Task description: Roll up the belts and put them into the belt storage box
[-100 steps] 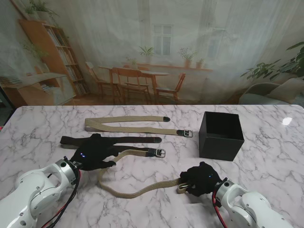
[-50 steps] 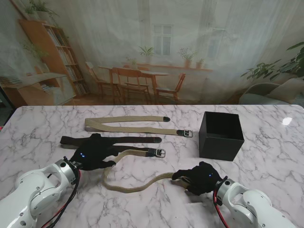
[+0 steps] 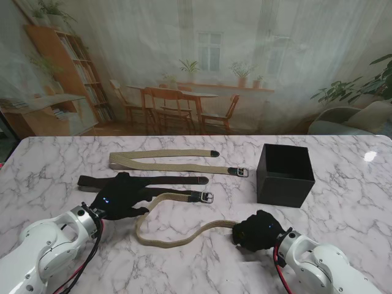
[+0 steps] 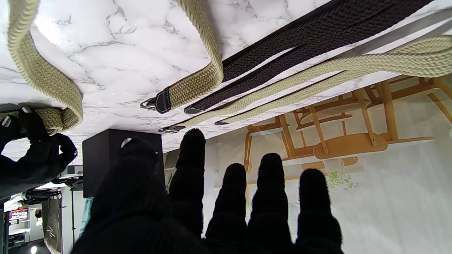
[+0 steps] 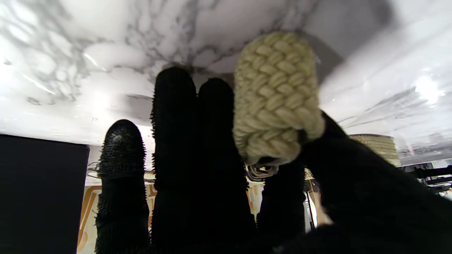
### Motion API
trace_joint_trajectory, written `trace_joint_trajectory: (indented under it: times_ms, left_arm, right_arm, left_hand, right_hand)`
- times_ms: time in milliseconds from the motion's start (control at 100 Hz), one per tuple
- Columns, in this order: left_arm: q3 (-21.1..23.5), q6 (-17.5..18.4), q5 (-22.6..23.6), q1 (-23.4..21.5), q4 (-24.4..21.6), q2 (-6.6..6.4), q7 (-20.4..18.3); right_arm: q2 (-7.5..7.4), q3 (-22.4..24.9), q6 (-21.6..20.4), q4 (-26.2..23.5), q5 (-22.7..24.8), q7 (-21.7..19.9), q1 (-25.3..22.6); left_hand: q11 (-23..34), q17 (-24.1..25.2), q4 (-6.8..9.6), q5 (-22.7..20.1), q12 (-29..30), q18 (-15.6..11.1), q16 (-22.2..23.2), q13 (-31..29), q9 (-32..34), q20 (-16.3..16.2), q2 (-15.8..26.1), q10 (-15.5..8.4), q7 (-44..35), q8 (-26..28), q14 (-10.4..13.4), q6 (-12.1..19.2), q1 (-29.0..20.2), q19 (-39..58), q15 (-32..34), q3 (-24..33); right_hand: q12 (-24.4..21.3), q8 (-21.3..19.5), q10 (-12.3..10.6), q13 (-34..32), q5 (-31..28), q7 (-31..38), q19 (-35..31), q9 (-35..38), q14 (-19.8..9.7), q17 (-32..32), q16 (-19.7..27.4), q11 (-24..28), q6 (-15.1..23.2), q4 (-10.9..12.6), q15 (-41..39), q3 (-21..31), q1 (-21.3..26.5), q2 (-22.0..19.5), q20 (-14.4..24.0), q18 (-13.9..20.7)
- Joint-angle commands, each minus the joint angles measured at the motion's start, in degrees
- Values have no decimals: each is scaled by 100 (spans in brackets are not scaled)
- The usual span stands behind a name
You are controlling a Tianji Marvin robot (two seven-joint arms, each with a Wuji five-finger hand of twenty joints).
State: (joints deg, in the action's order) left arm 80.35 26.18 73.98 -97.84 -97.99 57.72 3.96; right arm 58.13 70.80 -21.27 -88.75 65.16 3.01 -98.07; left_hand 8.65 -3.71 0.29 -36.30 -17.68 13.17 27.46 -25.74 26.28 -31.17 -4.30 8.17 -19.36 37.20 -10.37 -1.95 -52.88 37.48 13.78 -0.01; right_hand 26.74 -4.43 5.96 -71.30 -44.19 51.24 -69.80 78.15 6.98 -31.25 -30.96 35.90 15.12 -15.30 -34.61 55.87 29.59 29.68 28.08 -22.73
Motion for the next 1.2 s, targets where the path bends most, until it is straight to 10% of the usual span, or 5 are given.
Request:
trace_joint_trajectory:
  times_ms: [0, 300, 540, 740, 1190]
  left_arm:
    - [-21, 1, -1, 7, 17, 7, -85]
    - [-38, 5, -17, 36, 56, 7, -70]
    - [-10, 8, -25, 14, 71, 9, -35]
    - [-13, 24, -33, 28, 83, 8, -41]
    - [-32, 40, -17, 53, 99, 3, -51]
  right_arm:
    - [-3, 66, -61, -117, 3, -204, -67]
    - [-135, 290, -425, -807, -317, -2061, 17]
    - [-292, 136, -474, -1030, -566, -3423, 319]
    - [-294, 104, -520, -1059, -283, -3371, 320]
    - [-294, 152, -577, -1176, 81, -3369, 207]
  left_hand:
    - [-126, 140, -106, -42, 59, 224, -58, 157, -253, 61, 178, 93, 27, 27, -28, -103, 46, -206, -138, -94]
    - [-128, 140, -105, -40, 59, 223, -58, 156, -255, 68, 179, 82, 30, 24, -25, -96, 43, -224, -138, -90]
    - [-128, 139, -106, -43, 59, 232, -57, 153, -250, 70, 180, 87, 28, 26, -29, -101, 47, -232, -138, -94]
    - [-127, 140, -105, -46, 58, 229, -57, 154, -246, 71, 174, 89, 27, 27, -34, -100, 41, -236, -139, -91]
    - [-122, 135, -105, -42, 56, 231, -55, 148, -247, 70, 161, 86, 19, 37, -24, -94, 18, -236, -135, -87]
  right_hand:
    - [-166, -453, -776, 223, -232, -89, 58, 305, -578, 107, 146, -341, -1223, 230, 425, 368, -517, 153, 53, 70]
    - [-588, -1685, -797, 1008, 520, -1540, 354, -646, -648, 658, 447, -1227, -2110, 947, 1136, -534, -1643, -397, 29, 379]
    - [-1342, -1962, -996, 1613, 1628, -1943, 629, -1664, -1006, 858, 927, -1808, -2606, 1322, 1679, 1199, -1069, 360, -135, 762]
    - [-1485, -2180, -1308, 1558, 1781, -1777, 601, -1689, -1318, 680, 1091, -1697, -2604, 1467, 1676, 2643, 105, 988, -229, 1133]
    - [-1732, -1981, -1432, 1606, 2134, -1534, 549, -1684, -1490, 652, 1373, -2222, -2681, 1207, 1770, 2240, 1061, 642, -420, 1423]
